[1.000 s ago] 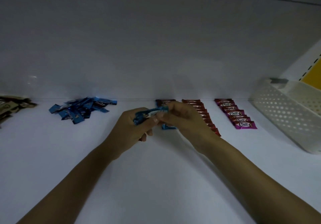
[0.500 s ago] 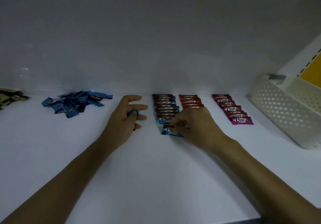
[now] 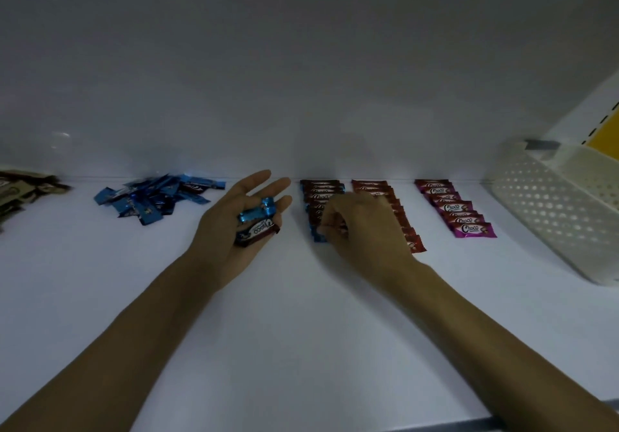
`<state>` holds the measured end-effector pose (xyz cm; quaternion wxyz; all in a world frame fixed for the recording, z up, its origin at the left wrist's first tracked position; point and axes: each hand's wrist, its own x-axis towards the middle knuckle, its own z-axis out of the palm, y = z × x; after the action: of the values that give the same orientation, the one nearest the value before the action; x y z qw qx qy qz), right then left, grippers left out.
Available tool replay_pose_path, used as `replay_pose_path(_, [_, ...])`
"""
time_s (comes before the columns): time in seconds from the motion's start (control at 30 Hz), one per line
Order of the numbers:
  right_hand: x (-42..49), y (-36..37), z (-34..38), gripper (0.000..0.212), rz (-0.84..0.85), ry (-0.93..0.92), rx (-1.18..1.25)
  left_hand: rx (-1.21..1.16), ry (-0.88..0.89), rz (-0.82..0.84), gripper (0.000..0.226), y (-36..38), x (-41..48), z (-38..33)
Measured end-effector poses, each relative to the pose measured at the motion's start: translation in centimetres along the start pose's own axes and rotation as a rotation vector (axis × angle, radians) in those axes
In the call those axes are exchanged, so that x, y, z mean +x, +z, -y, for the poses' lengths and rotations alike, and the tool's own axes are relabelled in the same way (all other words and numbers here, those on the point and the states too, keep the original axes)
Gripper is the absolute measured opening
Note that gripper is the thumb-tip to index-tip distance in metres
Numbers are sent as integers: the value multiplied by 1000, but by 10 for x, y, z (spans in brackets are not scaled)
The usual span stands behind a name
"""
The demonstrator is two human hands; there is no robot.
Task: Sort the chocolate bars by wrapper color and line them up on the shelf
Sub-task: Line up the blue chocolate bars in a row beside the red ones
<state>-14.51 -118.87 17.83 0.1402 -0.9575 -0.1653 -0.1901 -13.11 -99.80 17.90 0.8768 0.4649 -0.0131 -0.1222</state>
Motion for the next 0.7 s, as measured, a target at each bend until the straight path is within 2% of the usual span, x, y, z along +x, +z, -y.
replay_pose_path(0.07, [-5,-2,24,23,55,121,367,14,44,16,35,4,-1,1])
replay_pose_path(0.13, [-6,-5,47,34,203,314,816,39,110,18,33,6,-2,3])
replay_pose_path(0.2, [-4,-4,60,32,264,460,1099,89,177,21,32,7,-3,3])
replay_pose_path(0.27, [-1,-4,66,19,251,565,1233,116,207,31,33,8,-4,3])
replay_pose_path(0.37, [2,-2,66,9,222,674,1340,112,210,61,31,12,-5,3])
replay_pose_path(0.47, [2,1,62,19,229,698,1409,116,195,131,30,17,-9,3])
replay_pose_path(0.57, [-2,3,55,16,196,645,1296,117,188,104,30,17,-8,3])
replay_pose_path(0.7, [-4,-14,28,5,19,596,1146,186,205,102,36,10,-5,6])
